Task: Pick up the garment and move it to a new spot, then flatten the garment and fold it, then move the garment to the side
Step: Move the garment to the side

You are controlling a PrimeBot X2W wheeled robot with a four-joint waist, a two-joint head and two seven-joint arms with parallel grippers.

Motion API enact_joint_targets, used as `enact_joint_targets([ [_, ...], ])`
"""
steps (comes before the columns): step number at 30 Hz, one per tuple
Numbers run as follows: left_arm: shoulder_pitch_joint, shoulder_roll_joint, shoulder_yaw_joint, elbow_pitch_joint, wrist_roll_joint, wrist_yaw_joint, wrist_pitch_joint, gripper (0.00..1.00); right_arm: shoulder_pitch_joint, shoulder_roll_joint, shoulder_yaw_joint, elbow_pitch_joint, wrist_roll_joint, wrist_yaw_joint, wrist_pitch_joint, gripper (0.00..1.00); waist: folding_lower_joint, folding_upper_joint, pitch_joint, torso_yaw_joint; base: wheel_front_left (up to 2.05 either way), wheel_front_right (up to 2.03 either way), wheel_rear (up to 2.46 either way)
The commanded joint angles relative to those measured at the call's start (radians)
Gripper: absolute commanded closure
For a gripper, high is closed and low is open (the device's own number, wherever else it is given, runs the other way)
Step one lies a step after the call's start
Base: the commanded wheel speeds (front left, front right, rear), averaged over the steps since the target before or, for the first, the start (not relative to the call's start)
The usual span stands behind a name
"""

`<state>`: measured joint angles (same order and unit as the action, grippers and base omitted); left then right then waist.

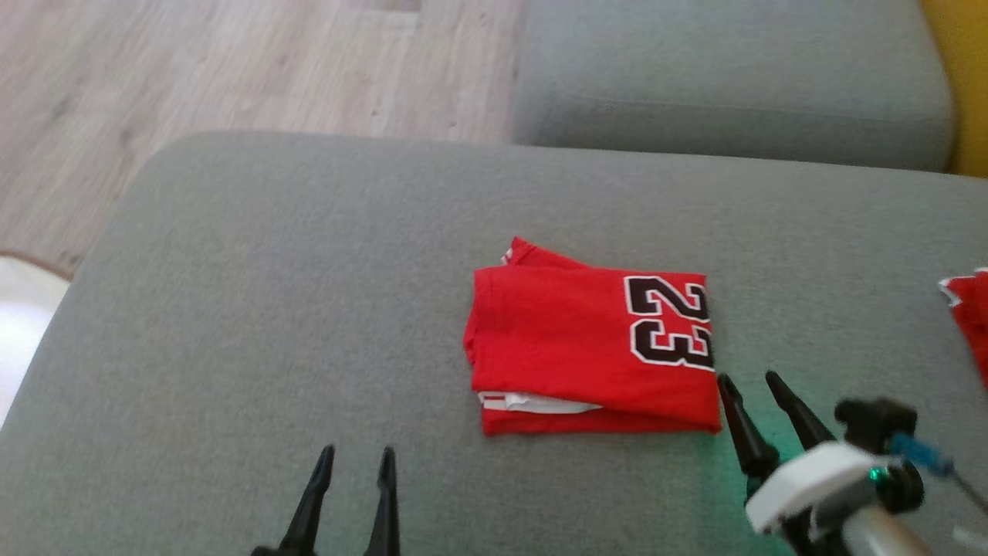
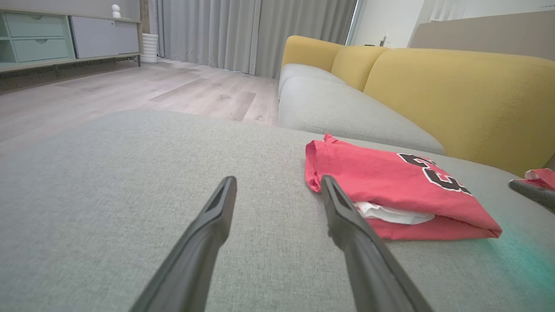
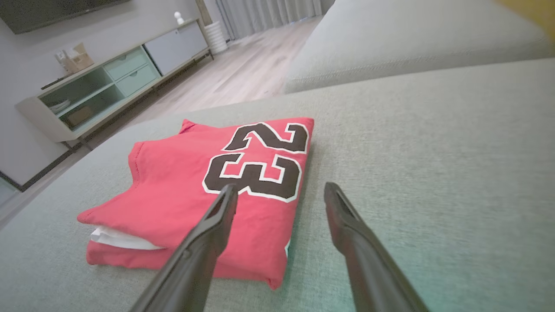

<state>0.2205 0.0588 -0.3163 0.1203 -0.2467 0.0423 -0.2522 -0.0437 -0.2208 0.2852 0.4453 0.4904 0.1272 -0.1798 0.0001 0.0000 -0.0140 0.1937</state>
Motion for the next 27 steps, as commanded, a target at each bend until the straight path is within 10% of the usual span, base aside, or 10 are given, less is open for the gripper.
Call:
enact_joint_targets([
  [1, -0.071, -0.009, 0.014, -0.038, 0.013, -0.001, -0.010, 0.00, -0.079, -0.037, 0.041, 0.003, 0.077, 0.003, 0.049, 0.00, -0.0001, 0.0000, 0.029, 0.030, 0.00, 0.00, 0.00],
  [13, -0.132, -0.009, -0.047, -0.082, 0.062, 0.035, -0.010, 0.00, -0.246, -0.108, 0.110, 0.150, 0.510, 0.003, 0.360, 0.00, -0.0001, 0.0000, 0.090, 0.107, 0.00, 0.00, 0.00],
  [16, -0.139, -0.009, -0.056, -0.094, 0.076, 0.045, -0.010, 0.00, -0.255, -0.114, 0.120, 0.128, 0.593, 0.003, 0.381, 1.00, -0.0001, 0.0000, 0.099, 0.115, 0.00, 0.00, 0.00],
  [27, -0.164, -0.009, -0.052, -0.158, 0.088, 0.070, -0.010, 0.00, -0.283, -0.347, 0.189, -0.028, 0.612, 0.003, 0.360, 1.00, -0.0001, 0.0000, 0.173, -0.023, 0.00, 0.00, 0.00],
])
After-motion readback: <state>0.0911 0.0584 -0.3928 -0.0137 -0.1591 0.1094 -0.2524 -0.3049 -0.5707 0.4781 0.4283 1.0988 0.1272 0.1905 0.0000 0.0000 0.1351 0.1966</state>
